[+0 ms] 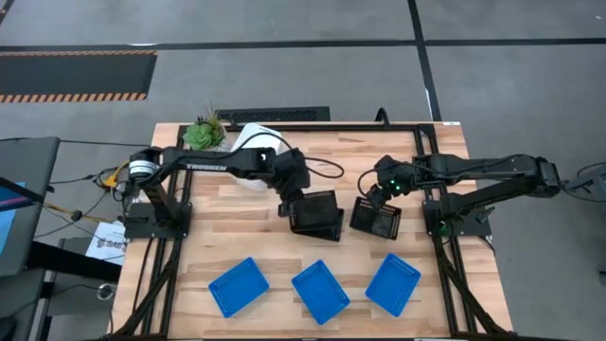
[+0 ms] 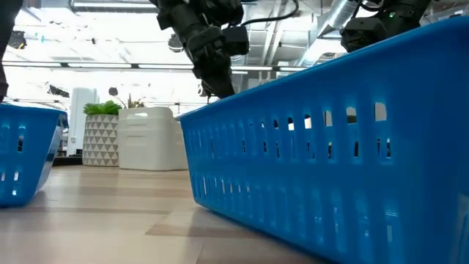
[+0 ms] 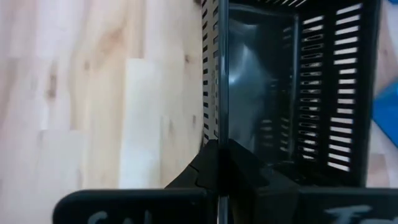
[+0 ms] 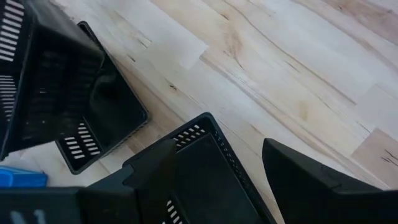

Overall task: Stack baskets by color
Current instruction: Stack the left black bin on the middle black bin

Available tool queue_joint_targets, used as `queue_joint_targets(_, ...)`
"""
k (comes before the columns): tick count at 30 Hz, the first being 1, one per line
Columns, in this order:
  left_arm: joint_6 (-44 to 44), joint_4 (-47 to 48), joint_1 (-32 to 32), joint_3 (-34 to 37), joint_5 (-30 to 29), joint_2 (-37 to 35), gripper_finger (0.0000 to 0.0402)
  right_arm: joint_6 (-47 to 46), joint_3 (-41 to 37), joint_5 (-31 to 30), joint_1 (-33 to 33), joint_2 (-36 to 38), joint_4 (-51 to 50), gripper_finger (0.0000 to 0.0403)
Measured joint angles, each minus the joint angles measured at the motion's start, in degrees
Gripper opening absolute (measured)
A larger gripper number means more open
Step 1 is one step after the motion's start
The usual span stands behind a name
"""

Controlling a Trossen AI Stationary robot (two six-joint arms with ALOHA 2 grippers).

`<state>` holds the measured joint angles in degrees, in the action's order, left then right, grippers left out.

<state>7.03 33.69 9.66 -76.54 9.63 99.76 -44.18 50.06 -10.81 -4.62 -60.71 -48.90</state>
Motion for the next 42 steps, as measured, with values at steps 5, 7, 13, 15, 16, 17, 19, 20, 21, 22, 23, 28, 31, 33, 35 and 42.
queue_joint_targets(5,3.8,2.9,-0.6,-1.0,1.7,0.9,0.0000,0.0,0.0,0.0,0.0,0.0,0.0,0.0264)
queue_joint_targets(7,5.3,3.8,-0.7,-1.0,1.5,0.9,0.0000,0.0,0.0,0.0,0.0,0.0,0.0,0.0264)
queue_joint_targets(13,5.7,4.7,-0.6,-1.0,1.6,0.9,0.0000,0.0,0.0,0.0,0.0,0.0,0.0,0.0264)
queue_joint_targets(15,5.7,4.7,-0.7,-1.0,1.8,0.9,0.0000,0.0,0.0,0.0,0.0,0.0,0.1,0.0264)
queue_joint_targets(16,5.4,4.8,-0.7,-1.0,2.3,0.8,0.0000,0.0,0.0,0.0,0.0,0.0,0.1,0.0264)
queue_joint_targets(17,5.1,5.0,-0.7,-1.0,3.3,0.8,0.0000,0.0,0.0,0.0,0.0,0.0,0.1,0.0264)
queue_joint_targets(19,5.1,5.4,-0.7,-1.1,4.8,1.3,0.0000,0.0,0.0,0.0,0.0,0.0,0.1,0.0264)
queue_joint_targets(20,5.1,5.2,-0.8,-1.1,5.0,1.7,0.0000,0.0,0.0,0.0,0.0,0.0,0.1,0.0264)
queue_joint_targets(21,5.2,5.7,-1.0,-1.1,5.0,2.0,0.0000,0.0,0.0,0.0,0.0,0.0,0.1,0.0264)
queue_joint_targets(22,5.4,6.5,-1.1,-1.0,5.0,2.5,0.0000,0.0,0.0,0.0,0.0,0.0,0.1,0.0264)
queue_joint_targets(23,5.6,6.1,-1.2,-1.0,5.0,3.0,0.0000,-0.3,0.0,0.0,0.0,0.0,0.0,0.0264)
queue_joint_targets(28,5.0,6.2,-1.6,-1.0,5.0,4.6,0.0000,-0.5,0.0,0.0,-0.1,-0.1,0.0,0.0264)
queue_joint_targets(31,4.6,6.2,-1.6,-1.0,4.7,5.3,0.0000,-0.6,0.0,0.0,-0.1,0.0,0.0,0.0264)
queue_joint_targets(33,4.3,7.8,-1.6,-1.0,4.2,5.5,0.0000,-0.6,0.0,0.0,-0.1,0.0,0.0,0.0264)
queue_joint_targets(35,3.2,7.5,-1.6,-1.1,3.2,6.6,0.0000,-0.8,0.0,0.0,-0.1,0.0,0.0,0.0264)
queue_joint_targets(42,-7.2,7.7,-1.0,-1.2,0.9,11.3,0.0000,-0.9,0.0,0.0,-0.1,0.0,0.1,0.0264)
